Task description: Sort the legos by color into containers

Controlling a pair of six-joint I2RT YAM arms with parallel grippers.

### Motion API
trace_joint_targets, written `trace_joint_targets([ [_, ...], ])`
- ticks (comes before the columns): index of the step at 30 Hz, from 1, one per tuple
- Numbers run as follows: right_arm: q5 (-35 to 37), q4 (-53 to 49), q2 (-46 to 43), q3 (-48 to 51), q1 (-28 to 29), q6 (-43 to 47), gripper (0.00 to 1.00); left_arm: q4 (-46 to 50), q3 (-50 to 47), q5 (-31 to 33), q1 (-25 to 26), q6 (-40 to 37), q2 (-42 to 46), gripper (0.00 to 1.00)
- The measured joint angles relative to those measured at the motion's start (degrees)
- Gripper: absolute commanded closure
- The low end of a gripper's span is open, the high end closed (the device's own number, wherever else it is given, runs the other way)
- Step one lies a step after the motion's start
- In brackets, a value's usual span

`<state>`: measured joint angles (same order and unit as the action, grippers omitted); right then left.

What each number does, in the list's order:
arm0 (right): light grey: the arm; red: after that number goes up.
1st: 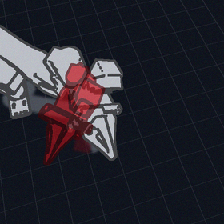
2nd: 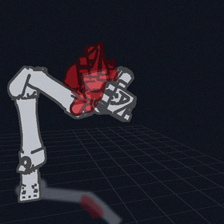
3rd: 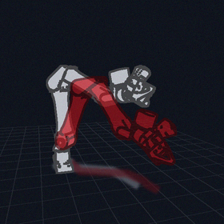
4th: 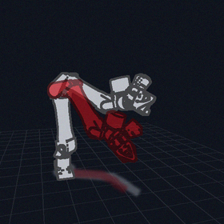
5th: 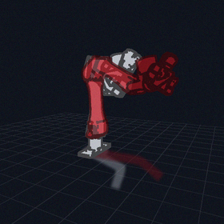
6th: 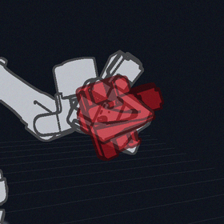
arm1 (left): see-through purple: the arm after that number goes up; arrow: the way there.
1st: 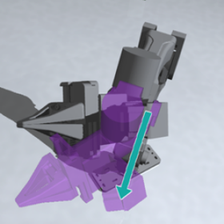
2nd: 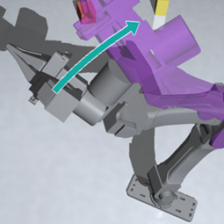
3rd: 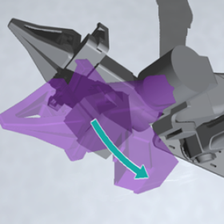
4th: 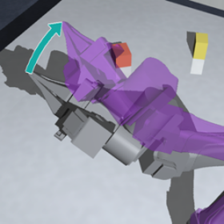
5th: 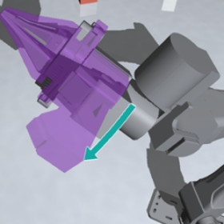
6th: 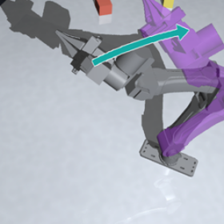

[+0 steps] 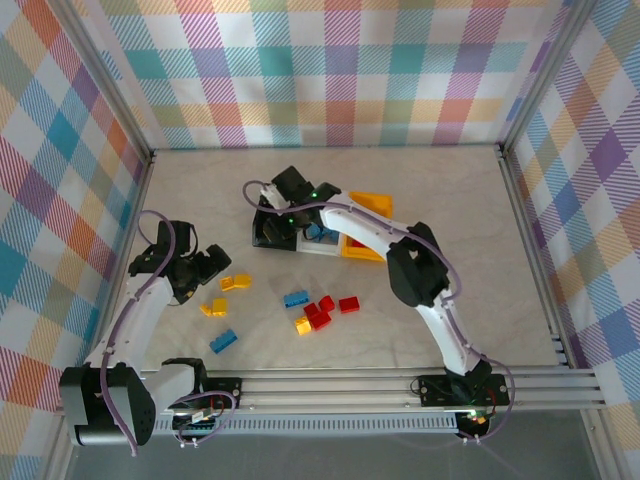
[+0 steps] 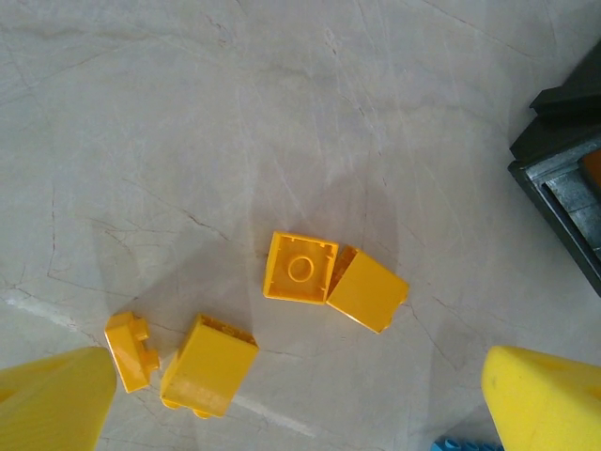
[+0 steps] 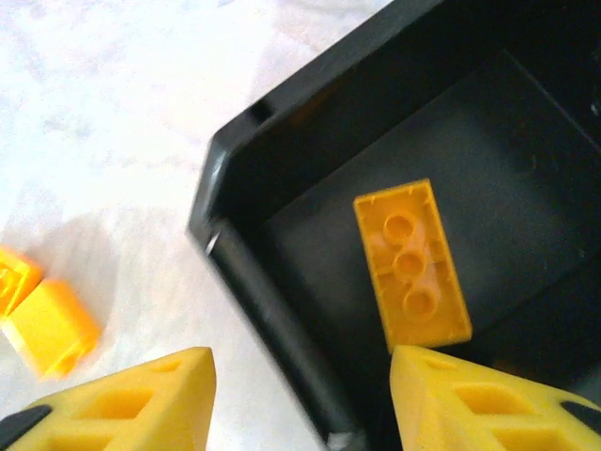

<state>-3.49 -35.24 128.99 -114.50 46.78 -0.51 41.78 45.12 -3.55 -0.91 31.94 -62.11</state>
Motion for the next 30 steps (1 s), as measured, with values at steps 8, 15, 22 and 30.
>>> trace_joint_targets([
  [8, -1.95, 1.07, -18.43, 21.92, 6.36, -1.55, 0.29, 0.0, 0.0, -0.57, 0.0, -0.07, 1.05, 0.0],
  [15, 0.04, -2.54, -23.23, 35.39, 15.67, -10.01, 0.24, -0.42, 0.0, -3.17, 1.84, -0.72, 0.44, 0.0],
  [22, -0.37, -2.47, -24.94, 43.52, 23.1, -19.17, 0.24, -0.61, -0.42, -4.17, 3.41, -0.94, 0.11, 0.0],
  [30, 0.04, -0.5, -26.56, 46.73, 23.43, -25.29, 0.21, -0.57, -0.42, -4.15, 3.41, -1.33, 0.85, 0.0],
])
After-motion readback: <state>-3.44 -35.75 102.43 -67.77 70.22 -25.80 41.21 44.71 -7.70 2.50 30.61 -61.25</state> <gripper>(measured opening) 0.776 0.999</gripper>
